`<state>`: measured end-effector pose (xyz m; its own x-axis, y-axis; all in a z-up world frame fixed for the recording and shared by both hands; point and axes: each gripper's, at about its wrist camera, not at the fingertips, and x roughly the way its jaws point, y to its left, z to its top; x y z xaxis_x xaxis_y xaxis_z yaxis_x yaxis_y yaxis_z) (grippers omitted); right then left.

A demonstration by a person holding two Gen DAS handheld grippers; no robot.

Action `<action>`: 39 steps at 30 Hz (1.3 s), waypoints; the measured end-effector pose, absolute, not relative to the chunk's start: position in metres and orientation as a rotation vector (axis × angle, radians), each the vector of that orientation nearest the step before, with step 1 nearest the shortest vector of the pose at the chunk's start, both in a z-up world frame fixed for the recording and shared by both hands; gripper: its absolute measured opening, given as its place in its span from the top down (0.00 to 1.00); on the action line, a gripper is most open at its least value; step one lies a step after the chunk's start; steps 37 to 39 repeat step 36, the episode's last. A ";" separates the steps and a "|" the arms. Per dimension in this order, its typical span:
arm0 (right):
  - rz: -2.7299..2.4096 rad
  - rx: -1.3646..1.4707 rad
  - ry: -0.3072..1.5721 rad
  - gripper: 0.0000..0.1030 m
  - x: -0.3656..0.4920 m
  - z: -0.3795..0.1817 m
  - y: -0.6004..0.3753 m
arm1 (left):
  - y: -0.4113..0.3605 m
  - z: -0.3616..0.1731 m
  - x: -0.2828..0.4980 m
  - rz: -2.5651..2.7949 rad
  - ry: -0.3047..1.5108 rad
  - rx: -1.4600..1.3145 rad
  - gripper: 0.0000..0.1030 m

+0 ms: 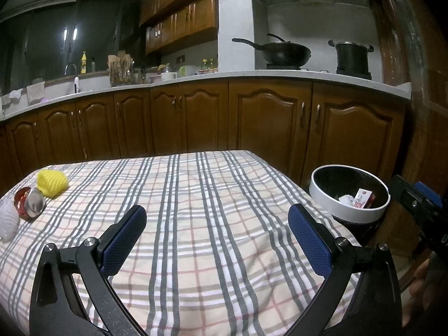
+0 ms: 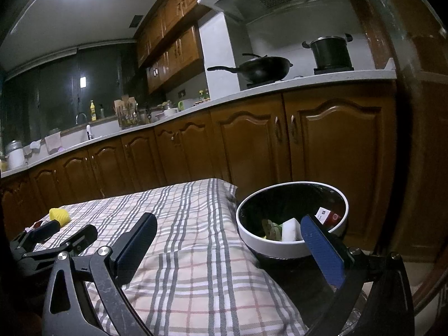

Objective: Collect trash

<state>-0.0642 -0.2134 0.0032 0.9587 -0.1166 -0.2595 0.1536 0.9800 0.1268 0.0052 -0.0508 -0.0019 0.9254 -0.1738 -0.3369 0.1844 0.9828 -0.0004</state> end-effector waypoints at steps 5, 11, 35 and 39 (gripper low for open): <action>-0.137 0.147 0.255 0.00 -0.064 0.003 -0.213 | -0.049 -0.005 0.009 -0.189 0.349 0.034 0.00; -0.137 0.147 0.255 0.00 -0.064 0.003 -0.213 | -0.049 -0.006 0.008 -0.189 0.351 0.033 0.00; -0.119 0.140 0.294 0.00 -0.046 0.003 -0.208 | -0.037 -0.008 0.023 -0.211 0.394 0.021 0.00; -0.117 0.140 0.299 0.00 -0.044 0.003 -0.207 | -0.036 -0.007 0.024 -0.212 0.397 0.019 0.00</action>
